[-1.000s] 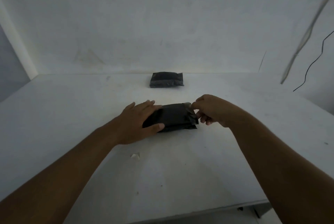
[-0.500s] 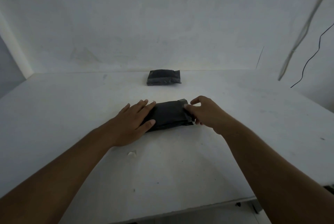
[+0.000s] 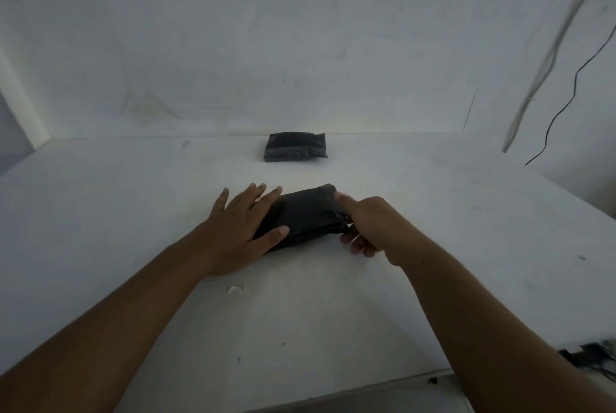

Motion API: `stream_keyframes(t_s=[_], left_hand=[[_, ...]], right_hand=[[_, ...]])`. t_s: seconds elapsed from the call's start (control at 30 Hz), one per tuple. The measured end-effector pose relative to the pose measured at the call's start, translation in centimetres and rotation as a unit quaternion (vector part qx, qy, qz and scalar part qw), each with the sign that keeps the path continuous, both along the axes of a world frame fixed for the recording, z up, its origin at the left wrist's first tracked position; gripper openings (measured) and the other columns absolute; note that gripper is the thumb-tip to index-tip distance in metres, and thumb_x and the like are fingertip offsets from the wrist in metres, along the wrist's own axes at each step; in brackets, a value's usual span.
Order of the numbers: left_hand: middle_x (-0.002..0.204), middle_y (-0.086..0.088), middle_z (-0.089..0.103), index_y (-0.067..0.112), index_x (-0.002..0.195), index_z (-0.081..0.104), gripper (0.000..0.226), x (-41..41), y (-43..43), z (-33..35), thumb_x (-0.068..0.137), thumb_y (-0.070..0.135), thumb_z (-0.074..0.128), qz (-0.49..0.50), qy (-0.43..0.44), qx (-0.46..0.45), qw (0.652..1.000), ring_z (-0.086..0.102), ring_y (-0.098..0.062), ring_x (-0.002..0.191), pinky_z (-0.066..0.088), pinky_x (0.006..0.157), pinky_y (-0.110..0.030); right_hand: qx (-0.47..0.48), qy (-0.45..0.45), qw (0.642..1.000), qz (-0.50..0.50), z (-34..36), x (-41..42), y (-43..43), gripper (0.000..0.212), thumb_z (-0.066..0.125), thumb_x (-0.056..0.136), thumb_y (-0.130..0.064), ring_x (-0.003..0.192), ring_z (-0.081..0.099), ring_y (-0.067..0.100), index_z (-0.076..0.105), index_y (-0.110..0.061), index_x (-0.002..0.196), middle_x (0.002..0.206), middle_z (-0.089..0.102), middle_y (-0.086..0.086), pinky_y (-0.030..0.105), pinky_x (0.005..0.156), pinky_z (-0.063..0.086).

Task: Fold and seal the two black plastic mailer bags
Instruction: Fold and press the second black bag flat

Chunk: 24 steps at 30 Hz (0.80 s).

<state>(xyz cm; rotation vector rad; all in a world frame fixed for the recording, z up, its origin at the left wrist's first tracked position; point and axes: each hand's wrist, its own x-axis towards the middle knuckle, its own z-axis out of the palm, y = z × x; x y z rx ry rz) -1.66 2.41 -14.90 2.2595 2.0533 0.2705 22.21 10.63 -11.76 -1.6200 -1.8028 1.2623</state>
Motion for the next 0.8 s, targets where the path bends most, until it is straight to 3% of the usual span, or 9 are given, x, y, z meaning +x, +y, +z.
stream_keyframes(t_s=[0.17, 0.3, 0.4, 0.47, 0.6, 0.7, 0.8], left_hand=[[0.167, 0.002, 0.009, 0.026, 0.159, 0.011, 0.076, 4.2, 3.2, 2.5, 0.095, 0.067, 0.018, -0.027, -0.028, 0.038, 0.999, 0.004, -0.011, 0.153, 0.006, 0.125, -0.042], [0.162, -0.001, 0.029, 0.024, 0.157, 0.018, 0.074, 5.9, 4.6, 1.5, 0.097, 0.066, 0.019, -0.045, -0.019, 0.007, 0.999, 0.027, -0.016, 0.147, 0.020, 0.121, -0.043], [0.153, 0.001, 0.043, 0.025, 0.152, 0.033, 0.060, 5.8, 4.6, 1.0, 0.102, 0.056, 0.027, -0.022, -0.130, 0.013, 0.991, 0.040, -0.016, 0.139, 0.030, 0.115, -0.038], [0.141, 0.003, 0.056, 0.028, 0.138, 0.052, 0.051, 5.6, 5.2, 1.8, 0.100, 0.057, 0.037, 0.019, -0.206, 0.001, 0.978, 0.051, -0.016, 0.129, 0.039, 0.108, -0.037], [0.105, 0.013, 0.071, 0.031, 0.103, 0.074, 0.037, 5.3, 7.4, 4.5, 0.088, 0.061, 0.059, 0.012, -0.221, -0.052, 0.974, 0.065, -0.005, 0.098, 0.051, 0.090, -0.028], [0.100, 0.008, 0.077, 0.027, 0.100, 0.078, 0.032, 5.3, 9.1, 5.5, 0.083, 0.053, 0.071, 0.001, -0.287, -0.178, 0.941, 0.069, -0.011, 0.099, 0.051, 0.089, -0.028], [0.102, 0.001, 0.076, 0.020, 0.098, 0.079, 0.022, 5.1, 10.8, 5.8, 0.082, 0.035, 0.078, 0.019, -0.295, -0.209, 0.932, 0.066, -0.019, 0.106, 0.048, 0.084, -0.029]], right_hand=[[-0.011, 0.108, 0.994, -0.006, -1.4, 0.5, -1.0, 0.027, 0.058, 0.099, -0.027, 0.049, 0.056, 0.022, 0.064, -0.004, 0.087, 0.071, 0.068, 0.017, 0.024, 0.044, 0.041], [-0.017, 0.225, 0.973, -0.054, -2.5, 0.3, -2.0, 0.019, 0.065, 0.095, -0.018, 0.046, 0.054, 0.020, 0.053, -0.008, 0.106, 0.065, 0.066, 0.014, 0.024, 0.042, 0.038], [0.041, 0.211, 0.976, -0.047, -3.5, 0.3, -2.8, 0.022, 0.064, 0.095, -0.016, 0.048, 0.056, 0.018, 0.048, -0.016, 0.110, 0.066, 0.068, 0.010, 0.028, 0.044, 0.040], [0.105, 0.178, 0.978, -0.022, -4.2, 0.3, -3.3, 0.021, 0.062, 0.095, -0.016, 0.048, 0.056, 0.016, 0.046, -0.020, 0.107, 0.063, 0.067, 0.004, 0.030, 0.049, 0.042], [0.190, 0.148, 0.970, 0.027, -4.5, 0.3, -4.2, 0.024, 0.061, 0.096, -0.017, 0.049, 0.054, 0.014, 0.039, -0.022, 0.104, 0.061, 0.064, 0.000, 0.030, 0.053, 0.043], [0.200, 0.159, 0.965, 0.051, -4.3, 0.4, -4.7, 0.025, 0.061, 0.097, -0.016, 0.049, 0.051, 0.013, 0.037, -0.021, 0.104, 0.062, 0.064, 0.002, 0.029, 0.054, 0.042], [0.188, 0.168, 0.967, 0.041, -4.5, 0.6, -4.6, 0.026, 0.061, 0.097, -0.017, 0.048, 0.050, 0.012, 0.036, -0.023, 0.102, 0.060, 0.063, 0.001, 0.025, 0.051, 0.041]])
